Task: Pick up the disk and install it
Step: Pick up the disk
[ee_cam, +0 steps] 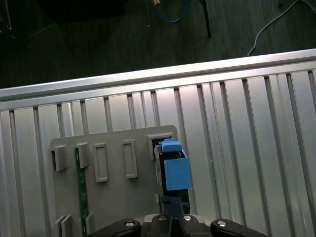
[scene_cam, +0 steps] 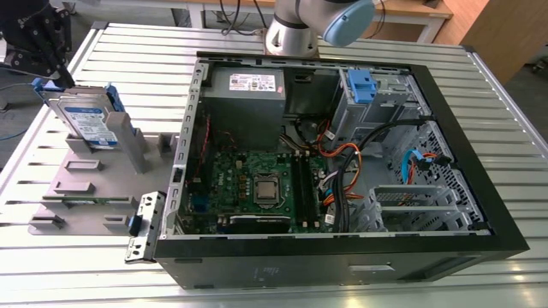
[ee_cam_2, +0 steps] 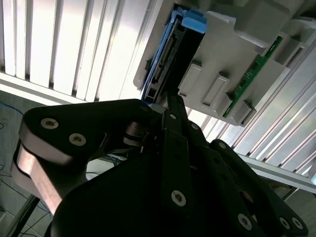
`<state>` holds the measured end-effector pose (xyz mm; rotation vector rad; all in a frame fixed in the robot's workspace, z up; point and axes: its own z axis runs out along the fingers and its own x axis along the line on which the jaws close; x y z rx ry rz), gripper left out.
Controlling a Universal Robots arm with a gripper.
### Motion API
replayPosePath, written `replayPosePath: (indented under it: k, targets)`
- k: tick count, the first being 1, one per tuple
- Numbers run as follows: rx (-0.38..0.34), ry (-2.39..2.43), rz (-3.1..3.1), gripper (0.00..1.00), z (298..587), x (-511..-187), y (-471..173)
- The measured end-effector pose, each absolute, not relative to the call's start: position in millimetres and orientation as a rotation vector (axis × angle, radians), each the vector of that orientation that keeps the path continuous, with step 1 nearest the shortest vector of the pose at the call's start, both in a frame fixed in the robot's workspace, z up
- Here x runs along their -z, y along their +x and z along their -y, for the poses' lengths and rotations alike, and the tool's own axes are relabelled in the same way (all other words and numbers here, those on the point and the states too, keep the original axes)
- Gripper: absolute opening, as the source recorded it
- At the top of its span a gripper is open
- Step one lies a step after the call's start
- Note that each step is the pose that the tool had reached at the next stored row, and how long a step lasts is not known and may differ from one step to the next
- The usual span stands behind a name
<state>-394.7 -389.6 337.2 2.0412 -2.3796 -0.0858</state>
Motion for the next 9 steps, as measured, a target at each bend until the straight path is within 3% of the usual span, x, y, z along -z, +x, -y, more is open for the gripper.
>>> replayPosePath:
  k: [9]
  targets:
    - [0.087,2.043,2.378,0.11,389.5,-336.9,-389.9]
